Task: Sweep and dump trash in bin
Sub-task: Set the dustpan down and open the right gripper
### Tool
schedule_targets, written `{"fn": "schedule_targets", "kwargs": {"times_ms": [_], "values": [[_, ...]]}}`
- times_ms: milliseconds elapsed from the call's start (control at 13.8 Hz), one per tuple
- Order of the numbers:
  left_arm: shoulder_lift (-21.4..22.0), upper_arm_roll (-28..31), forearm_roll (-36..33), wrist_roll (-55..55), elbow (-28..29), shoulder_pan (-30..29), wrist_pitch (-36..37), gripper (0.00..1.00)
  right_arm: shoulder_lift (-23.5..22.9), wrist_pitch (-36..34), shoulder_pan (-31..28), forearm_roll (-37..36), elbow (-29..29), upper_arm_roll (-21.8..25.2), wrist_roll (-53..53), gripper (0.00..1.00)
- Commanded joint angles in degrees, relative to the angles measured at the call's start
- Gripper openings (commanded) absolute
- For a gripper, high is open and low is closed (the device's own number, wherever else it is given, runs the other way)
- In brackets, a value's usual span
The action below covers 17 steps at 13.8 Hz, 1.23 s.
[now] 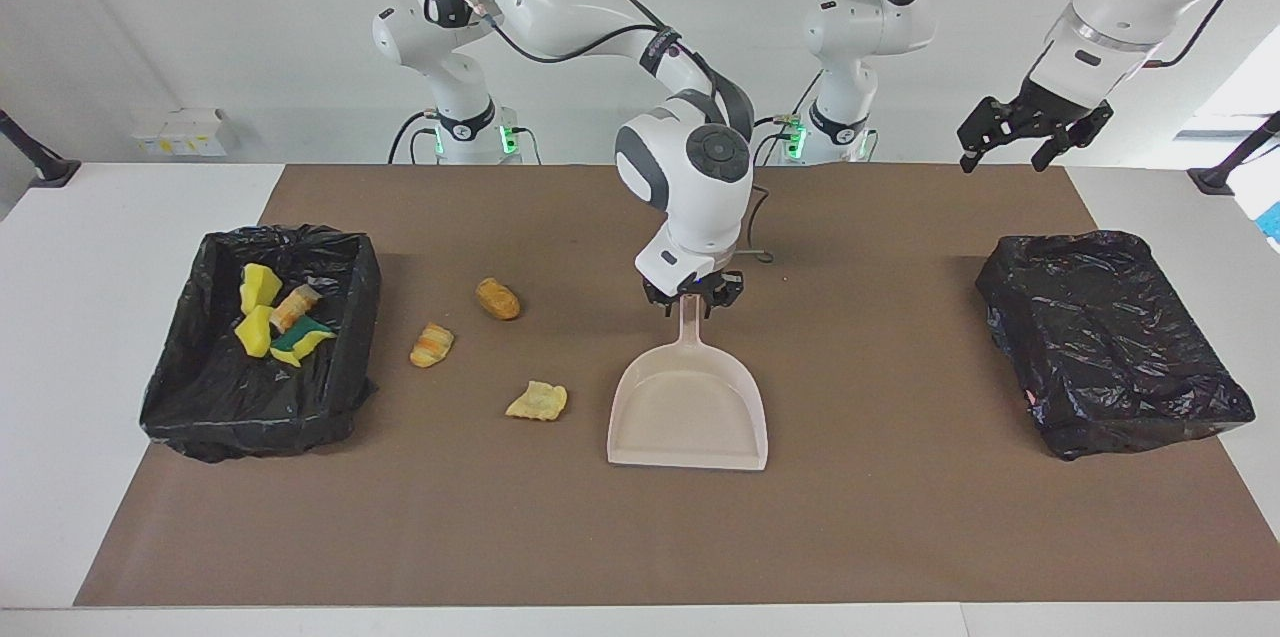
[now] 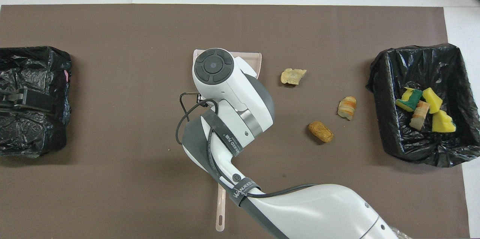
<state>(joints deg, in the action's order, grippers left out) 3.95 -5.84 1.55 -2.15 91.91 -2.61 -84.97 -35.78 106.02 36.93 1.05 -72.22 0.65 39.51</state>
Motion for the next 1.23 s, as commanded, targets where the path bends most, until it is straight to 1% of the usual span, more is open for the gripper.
{"fn": "schedule_targets", "kwargs": {"times_ms": [0, 72, 145, 217, 290, 362, 435, 507, 652, 725, 797, 870, 942, 1014, 1159], "values": [[0.62, 0.12, 0.56, 0.12, 0.72, 0.33, -1.25, 1.00, 2.63, -0.11, -0.28, -0.34, -1.42, -0.30, 0.14, 1.00], [0.62, 0.12, 0.64, 0.04, 0.81, 0.42, -1.34, 1.00, 4.30, 0.06, -0.54, -0.52, -3.08, -0.30, 0.22, 1.00], [0.54, 0.12, 0.65, -0.05, 0.72, 0.85, -1.95, 1.00, 5.79, -0.02, -0.89, -0.18, -3.54, -0.30, -0.04, 1.00], [0.45, 0.12, 0.65, -0.14, 0.90, 1.03, -3.96, 1.00, 7.29, -1.15, -1.51, 0.52, -3.71, -0.39, 0.04, 1.00], [0.27, 0.04, 0.65, -0.05, 0.90, 1.12, -5.81, 1.00, 9.74, -2.56, -1.95, 0.53, -5.63, -0.39, 0.48, 1.00], [-0.16, -0.05, 0.73, 0.12, 0.81, 1.21, -7.57, 1.00, 13.42, -2.92, -1.52, 0.53, -9.91, -0.56, 1.44, 1.00], [-0.60, -0.14, 0.99, -0.05, 0.81, 2.43, -9.85, 1.00, 17.02, -2.05, -0.99, 0.53, -14.83, -0.74, 2.23, 1.00], [-1.65, -0.14, 1.00, -0.31, 0.72, 3.74, -12.13, 1.00, 19.93, -1.87, -0.38, 0.61, -18.36, -0.74, 3.63, 1.00], [-4.20, -0.32, 1.61, -0.75, 0.02, 5.68, -15.31, 1.00, 24.25, -0.04, 1.73, 0.70, -24.86, -0.92, 7.41, 1.00], [-5.60, -0.40, 2.13, -1.27, 0.02, 6.82, -16.28, 1.00, 26.35, 2.85, 3.31, 0.70, -28.64, -0.92, 10.65, 1.00], [-7.10, -0.41, 2.49, -2.58, 0.02, 8.05, -18.81, 1.00, 28.55, 6.53, 4.37, 0.70, -33.11, -1.00, 13.90, 1.00], [-8.50, -0.49, 2.93, -4.34, -0.07, 8.93, -22.05, 1.00, 30.83, 10.22, 5.42, 1.40, -37.60, -1.00, 15.06, 1.00], [-10.08, -0.41, 3.37, -5.40, -0.59, 9.90, -23.83, 1.00, 32.86, 13.65, 6.13, 3.67, -41.73, -1.00, 14.99, 1.00], [-11.67, -0.41, 3.46, -5.85, -1.73, 10.87, -24.63, 1.00, 34.27, 16.38, 6.57, 5.08, -45.25, -1.00, 14.90, 1.00], [-15.27, -0.49, 3.98, -7.42, -4.89, 12.80, -25.60, 1.00, 34.20, 20.52, 9.11, 5.27, -49.05, -1.00, 15.25, 1.00]]}}
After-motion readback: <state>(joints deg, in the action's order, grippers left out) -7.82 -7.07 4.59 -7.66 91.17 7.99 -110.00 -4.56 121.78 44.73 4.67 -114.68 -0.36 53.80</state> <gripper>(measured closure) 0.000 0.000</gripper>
